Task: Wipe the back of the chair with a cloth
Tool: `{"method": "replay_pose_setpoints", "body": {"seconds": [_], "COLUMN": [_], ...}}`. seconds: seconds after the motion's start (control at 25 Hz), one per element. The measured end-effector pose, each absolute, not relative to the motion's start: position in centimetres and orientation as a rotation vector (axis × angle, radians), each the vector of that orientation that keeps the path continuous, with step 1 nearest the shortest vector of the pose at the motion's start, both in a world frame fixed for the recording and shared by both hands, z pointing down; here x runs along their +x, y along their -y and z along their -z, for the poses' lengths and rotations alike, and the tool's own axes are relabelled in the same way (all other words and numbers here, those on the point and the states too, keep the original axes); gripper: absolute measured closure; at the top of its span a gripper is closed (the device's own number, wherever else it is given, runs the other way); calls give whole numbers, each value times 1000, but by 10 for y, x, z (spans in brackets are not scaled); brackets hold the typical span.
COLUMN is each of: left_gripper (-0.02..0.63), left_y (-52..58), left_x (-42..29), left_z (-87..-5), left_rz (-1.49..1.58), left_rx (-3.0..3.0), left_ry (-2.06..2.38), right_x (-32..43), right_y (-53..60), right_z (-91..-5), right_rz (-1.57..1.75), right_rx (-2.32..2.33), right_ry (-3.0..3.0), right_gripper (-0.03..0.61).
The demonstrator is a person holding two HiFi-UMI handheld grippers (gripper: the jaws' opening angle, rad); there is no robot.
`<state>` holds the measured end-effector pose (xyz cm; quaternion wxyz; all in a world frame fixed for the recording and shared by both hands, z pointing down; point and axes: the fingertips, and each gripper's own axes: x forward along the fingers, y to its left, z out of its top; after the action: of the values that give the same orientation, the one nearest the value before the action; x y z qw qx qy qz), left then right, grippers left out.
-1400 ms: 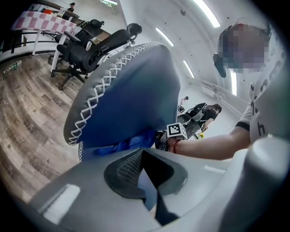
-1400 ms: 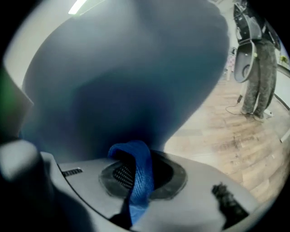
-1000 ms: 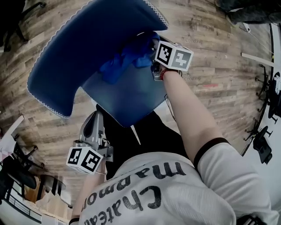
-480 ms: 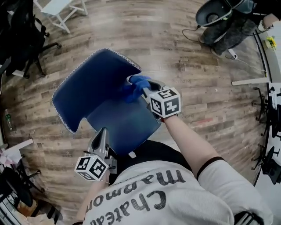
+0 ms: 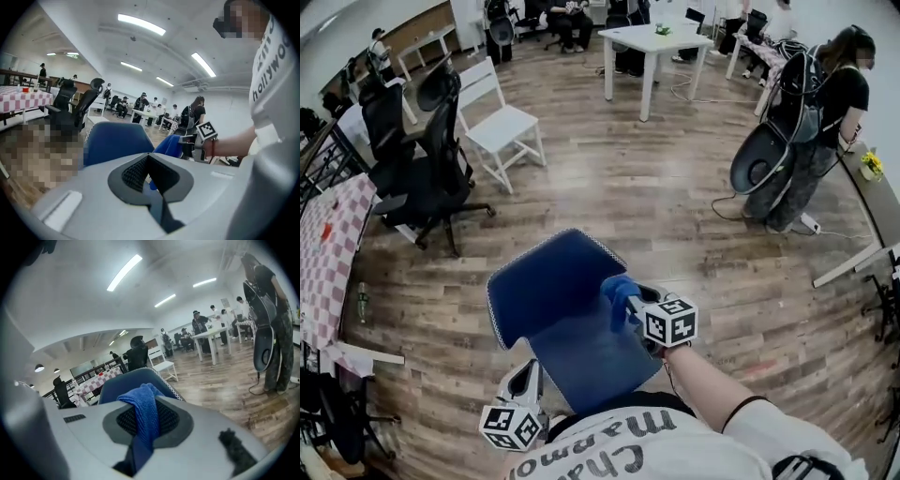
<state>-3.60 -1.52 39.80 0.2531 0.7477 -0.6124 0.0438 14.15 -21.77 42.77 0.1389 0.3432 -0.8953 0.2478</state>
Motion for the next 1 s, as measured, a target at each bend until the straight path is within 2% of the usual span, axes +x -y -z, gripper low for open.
{"method": "replay_pose_setpoints", "body": {"seconds": [0.2,0.44,0.64,1.0], "left_gripper": [611,611,611,611], "left_y": [-9,-63,-86,-99], "left_x": [-46,-77,-111,-87], "left_z": [-359,-291,-271,-261], "left_rz": [167,247,207,214], "left_rx": [2058,2158,2275,2440], "left_ry": [1565,1503,1550,1338], "right_x": [132,112,80,68], "right_y": [185,129,71,-13], "right_z": [-373,-313,-284,-254], "right_rz": [-627,-631,-611,-651], "right_rx": [1095,1228,1250,1215], "right_ry": [2660,2755,2807,2842], "right_gripper": [529,529,529,529]}}
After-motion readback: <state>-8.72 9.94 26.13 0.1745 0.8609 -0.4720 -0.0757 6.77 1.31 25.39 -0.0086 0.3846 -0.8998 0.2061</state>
